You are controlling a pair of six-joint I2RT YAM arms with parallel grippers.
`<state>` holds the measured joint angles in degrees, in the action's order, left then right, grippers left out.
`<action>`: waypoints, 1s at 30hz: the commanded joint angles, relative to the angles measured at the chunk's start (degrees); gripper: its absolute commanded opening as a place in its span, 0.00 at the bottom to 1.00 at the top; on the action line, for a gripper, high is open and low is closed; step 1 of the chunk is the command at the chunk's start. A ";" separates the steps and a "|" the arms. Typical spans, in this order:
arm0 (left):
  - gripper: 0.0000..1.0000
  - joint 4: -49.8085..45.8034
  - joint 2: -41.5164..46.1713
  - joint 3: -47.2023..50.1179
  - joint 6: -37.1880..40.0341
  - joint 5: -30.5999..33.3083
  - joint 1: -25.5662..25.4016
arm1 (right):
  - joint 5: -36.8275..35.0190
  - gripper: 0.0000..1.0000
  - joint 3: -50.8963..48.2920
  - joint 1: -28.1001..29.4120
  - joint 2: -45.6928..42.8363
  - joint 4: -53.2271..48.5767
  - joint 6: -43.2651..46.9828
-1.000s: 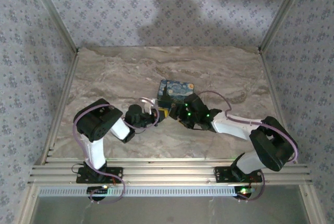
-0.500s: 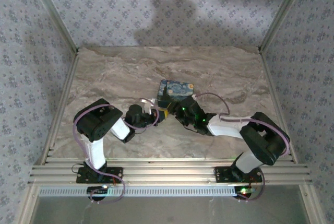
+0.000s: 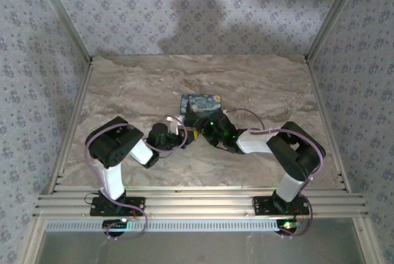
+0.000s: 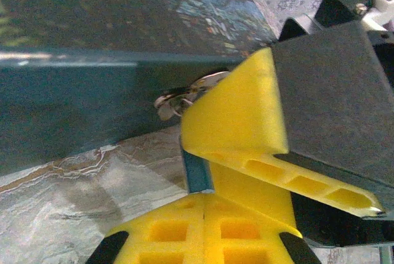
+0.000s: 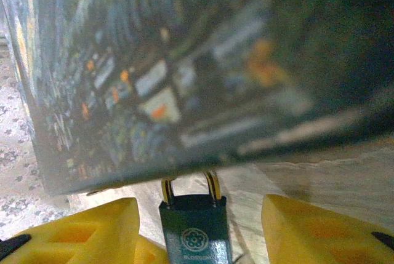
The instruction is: Unlock a padlock with a key
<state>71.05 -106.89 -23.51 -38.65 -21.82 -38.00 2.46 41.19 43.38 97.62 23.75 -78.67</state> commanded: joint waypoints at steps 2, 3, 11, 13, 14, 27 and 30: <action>0.00 -0.44 2.37 -0.51 0.14 -2.05 -0.32 | 4.07 0.54 2.31 -0.22 2.20 -0.35 -0.81; 0.00 -0.83 2.59 -0.51 0.29 -2.25 -0.31 | 4.42 0.52 2.74 -0.26 2.44 -0.74 -0.56; 0.00 -4.94 5.74 -0.14 1.79 -2.61 0.76 | 5.37 0.08 3.82 -0.09 2.33 -3.83 1.21; 0.00 -6.55 7.08 -0.05 1.87 -2.52 1.06 | 5.17 0.01 3.75 0.29 2.56 -3.29 1.16; 0.00 -7.92 7.96 -0.13 2.06 -2.60 1.00 | 4.98 0.00 3.76 0.61 2.79 -2.83 1.02; 0.50 -35.79 26.95 -0.14 -7.09 -1.85 4.42 | -0.52 0.00 -0.91 1.63 3.17 7.25 -4.35; 0.49 -34.27 25.36 0.35 -13.27 -3.58 5.90 | 0.02 0.00 -0.32 2.06 4.59 8.56 -4.85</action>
<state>40.01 -80.40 -22.57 -45.30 -23.03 -33.30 3.84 41.08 45.06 99.98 30.96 -81.97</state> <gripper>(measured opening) 0.497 0.046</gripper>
